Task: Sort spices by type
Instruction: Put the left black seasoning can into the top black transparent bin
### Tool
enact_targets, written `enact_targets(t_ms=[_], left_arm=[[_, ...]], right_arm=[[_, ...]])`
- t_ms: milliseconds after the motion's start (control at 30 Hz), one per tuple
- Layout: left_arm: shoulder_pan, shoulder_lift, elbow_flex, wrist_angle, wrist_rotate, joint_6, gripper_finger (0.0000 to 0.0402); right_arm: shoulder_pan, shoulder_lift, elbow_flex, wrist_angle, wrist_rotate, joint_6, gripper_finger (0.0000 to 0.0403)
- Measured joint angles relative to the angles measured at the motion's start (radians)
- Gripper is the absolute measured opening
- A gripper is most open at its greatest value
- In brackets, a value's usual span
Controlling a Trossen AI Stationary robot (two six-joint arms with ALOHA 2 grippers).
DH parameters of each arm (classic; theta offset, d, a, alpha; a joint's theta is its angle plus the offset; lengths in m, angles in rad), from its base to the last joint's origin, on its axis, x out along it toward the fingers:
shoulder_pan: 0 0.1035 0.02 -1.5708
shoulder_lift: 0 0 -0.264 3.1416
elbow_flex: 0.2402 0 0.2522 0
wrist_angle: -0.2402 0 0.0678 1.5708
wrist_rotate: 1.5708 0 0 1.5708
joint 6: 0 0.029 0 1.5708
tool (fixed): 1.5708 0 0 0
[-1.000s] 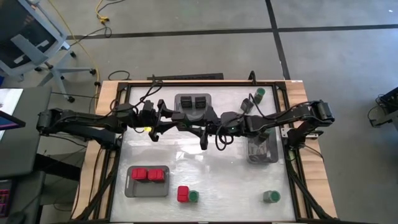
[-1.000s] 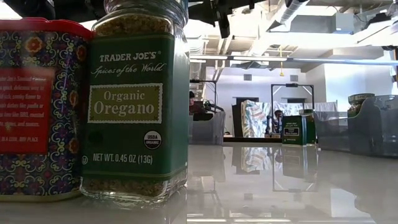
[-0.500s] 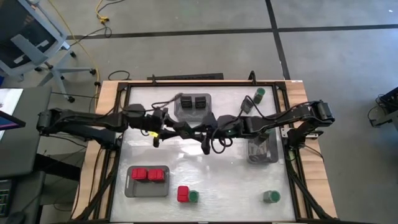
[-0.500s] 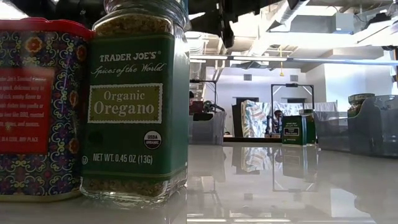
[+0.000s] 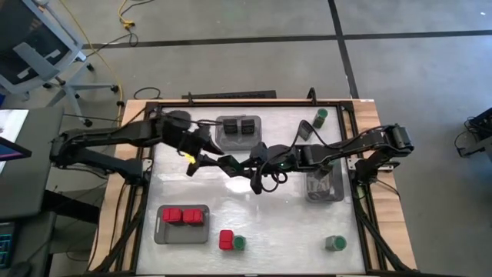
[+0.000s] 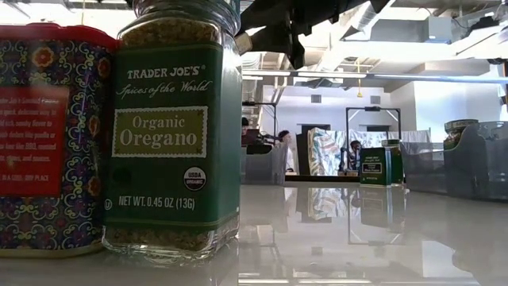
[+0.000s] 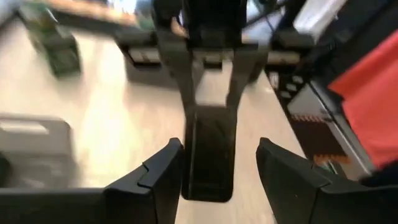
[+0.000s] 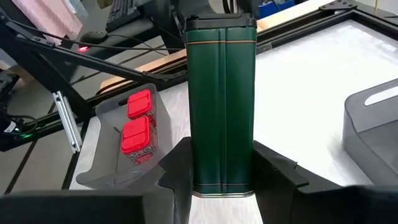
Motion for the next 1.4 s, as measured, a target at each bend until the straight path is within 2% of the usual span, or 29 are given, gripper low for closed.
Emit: enact_targets(t_ms=[267, 467, 800, 1233, 1400], left_arm=[[0.014, 0.168, 0.147, -0.112, 0.022, 0.007, 0.0192], [0.015, 0.227, 0.170, -0.160, 0.104, 0.006, 0.0192], [0.015, 0.230, 0.170, -0.187, 0.105, 0.006, 0.0187], [0.015, 0.227, 0.170, -0.181, 0.105, 0.022, 0.0139], [0.015, 0.227, 0.170, -0.180, 0.105, 0.031, 0.0133]], right_arm=[[0.019, 0.000, 0.000, -0.008, 0.003, -0.004, 0.0158], [0.022, 0.000, 0.000, -0.011, 0.002, -0.008, 0.0158], [0.022, 0.000, 0.000, -0.011, 0.002, -0.008, 0.0158], [0.022, 0.000, 0.000, -0.028, 0.000, -0.003, 0.0158], [0.022, 0.000, 0.000, -0.028, 0.000, -0.003, 0.0160]])
